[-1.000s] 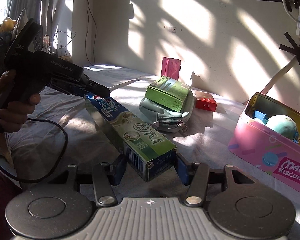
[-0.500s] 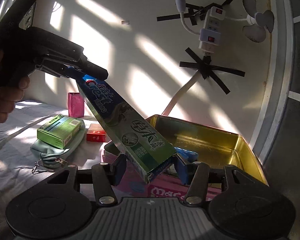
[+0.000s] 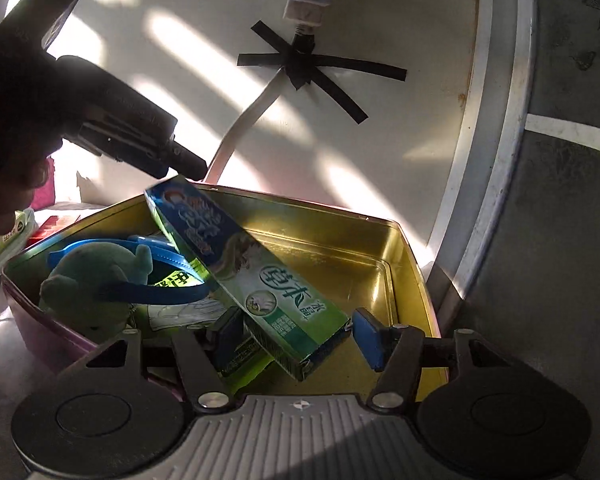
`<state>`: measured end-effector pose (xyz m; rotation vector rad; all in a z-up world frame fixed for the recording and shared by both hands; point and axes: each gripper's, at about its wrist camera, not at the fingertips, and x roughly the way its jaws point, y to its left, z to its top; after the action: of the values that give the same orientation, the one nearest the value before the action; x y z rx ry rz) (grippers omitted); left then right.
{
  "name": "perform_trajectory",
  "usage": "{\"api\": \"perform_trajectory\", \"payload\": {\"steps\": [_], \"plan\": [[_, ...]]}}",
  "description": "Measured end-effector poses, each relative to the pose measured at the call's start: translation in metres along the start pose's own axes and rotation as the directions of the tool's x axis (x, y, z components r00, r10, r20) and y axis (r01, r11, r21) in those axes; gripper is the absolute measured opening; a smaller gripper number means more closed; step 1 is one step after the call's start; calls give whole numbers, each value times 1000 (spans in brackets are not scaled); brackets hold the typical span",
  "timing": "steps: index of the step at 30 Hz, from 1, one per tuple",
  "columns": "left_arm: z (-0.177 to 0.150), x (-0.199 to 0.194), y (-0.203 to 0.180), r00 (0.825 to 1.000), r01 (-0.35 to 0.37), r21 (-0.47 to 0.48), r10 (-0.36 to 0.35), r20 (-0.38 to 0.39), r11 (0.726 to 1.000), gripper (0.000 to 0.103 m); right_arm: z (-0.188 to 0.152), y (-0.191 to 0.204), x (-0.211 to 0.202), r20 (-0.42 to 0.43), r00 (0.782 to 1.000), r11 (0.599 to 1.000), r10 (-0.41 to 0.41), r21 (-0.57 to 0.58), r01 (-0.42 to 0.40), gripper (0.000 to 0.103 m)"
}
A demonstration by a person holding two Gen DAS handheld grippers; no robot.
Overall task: Organize objects
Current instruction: 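Carry the toothpaste box into the pink tin and open the right gripper, then withdraw the right gripper from the tin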
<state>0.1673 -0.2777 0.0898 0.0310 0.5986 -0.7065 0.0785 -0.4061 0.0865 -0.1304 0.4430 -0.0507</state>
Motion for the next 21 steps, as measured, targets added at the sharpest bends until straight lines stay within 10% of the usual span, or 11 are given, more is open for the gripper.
{"api": "perform_trajectory", "payload": {"steps": [21], "plan": [[-105, -152, 1, 995, -53, 125, 41, 96, 991, 57, -8, 43, -99, 101, 993, 985, 64, 151, -79, 53]]}}
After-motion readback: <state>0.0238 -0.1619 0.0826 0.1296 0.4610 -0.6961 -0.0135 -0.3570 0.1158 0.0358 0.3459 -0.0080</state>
